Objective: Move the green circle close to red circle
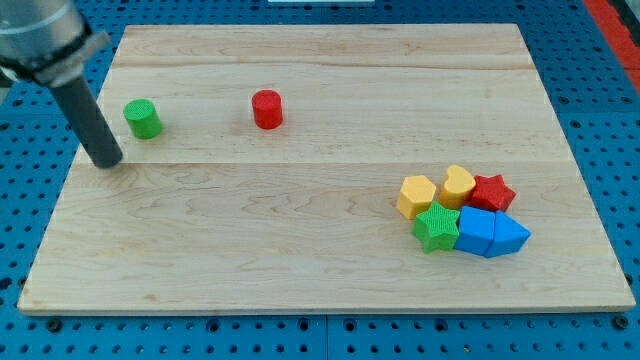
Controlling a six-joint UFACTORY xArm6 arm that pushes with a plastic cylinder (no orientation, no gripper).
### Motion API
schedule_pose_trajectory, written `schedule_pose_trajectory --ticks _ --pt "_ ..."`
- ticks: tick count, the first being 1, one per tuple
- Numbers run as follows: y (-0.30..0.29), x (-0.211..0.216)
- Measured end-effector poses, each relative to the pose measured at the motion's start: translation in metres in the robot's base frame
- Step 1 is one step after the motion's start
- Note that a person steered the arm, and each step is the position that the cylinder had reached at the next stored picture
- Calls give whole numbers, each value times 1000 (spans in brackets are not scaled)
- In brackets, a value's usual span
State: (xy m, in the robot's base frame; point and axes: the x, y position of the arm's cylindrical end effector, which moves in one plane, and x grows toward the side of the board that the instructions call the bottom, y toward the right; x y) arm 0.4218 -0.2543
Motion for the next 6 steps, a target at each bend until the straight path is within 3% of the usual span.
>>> schedule_pose_trajectory --ticks 1,2,3,4,6 --pt "63 -45" --pt "44 -47" --pt "-19 -63" --pt "40 -98" --pt "179 -84"
